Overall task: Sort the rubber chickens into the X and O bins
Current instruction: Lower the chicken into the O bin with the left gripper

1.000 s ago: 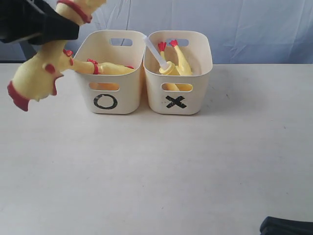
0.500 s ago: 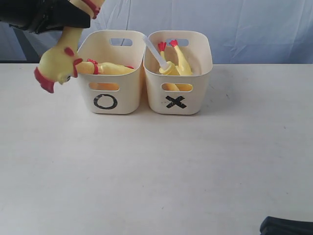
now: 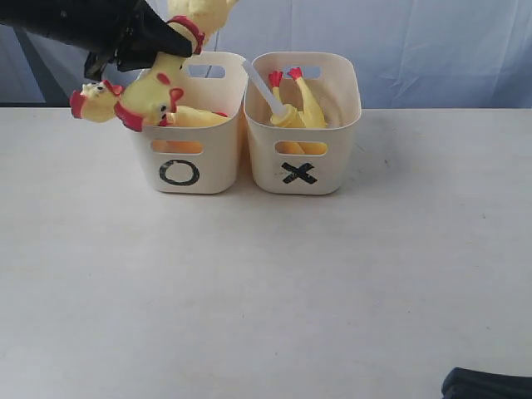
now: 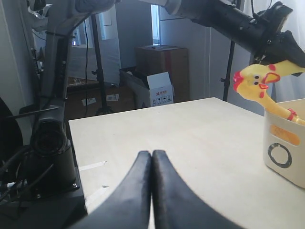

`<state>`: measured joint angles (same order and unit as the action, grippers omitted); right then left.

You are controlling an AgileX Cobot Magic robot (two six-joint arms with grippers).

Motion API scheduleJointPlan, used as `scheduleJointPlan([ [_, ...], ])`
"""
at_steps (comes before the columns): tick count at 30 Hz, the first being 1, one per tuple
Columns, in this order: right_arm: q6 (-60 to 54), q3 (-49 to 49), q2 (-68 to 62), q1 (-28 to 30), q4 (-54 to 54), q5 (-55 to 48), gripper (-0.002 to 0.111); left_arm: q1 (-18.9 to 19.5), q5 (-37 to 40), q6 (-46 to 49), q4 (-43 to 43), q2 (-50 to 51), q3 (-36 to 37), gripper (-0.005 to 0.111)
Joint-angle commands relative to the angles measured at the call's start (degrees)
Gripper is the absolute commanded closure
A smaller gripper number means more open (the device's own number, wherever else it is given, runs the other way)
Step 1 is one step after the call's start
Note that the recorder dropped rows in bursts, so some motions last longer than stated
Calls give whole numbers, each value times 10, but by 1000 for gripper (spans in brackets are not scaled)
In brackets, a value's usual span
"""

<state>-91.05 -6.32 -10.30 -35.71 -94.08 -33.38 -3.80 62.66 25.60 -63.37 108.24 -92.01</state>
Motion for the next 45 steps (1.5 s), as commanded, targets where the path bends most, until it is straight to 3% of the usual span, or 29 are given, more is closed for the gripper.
scheduleJointPlan([
  [1, -1, 3, 2, 3, 0, -1, 109, 3, 49, -48, 35, -1, -24, 107],
  [7, -1, 3, 2, 3, 7, 0, 109, 11, 37, -111, 100, 4, -24, 107],
  [15, -1, 3, 2, 3, 13, 0, 109, 36, 43, -134, 91, 4, -24, 107],
  [29, -1, 3, 2, 3, 15, 0, 109, 36, 45, -130, 11, 4, -27, 107],
  [45, -1, 3, 2, 3, 15, 0, 109, 36, 73, -242, 98, 4, -121, 107],
])
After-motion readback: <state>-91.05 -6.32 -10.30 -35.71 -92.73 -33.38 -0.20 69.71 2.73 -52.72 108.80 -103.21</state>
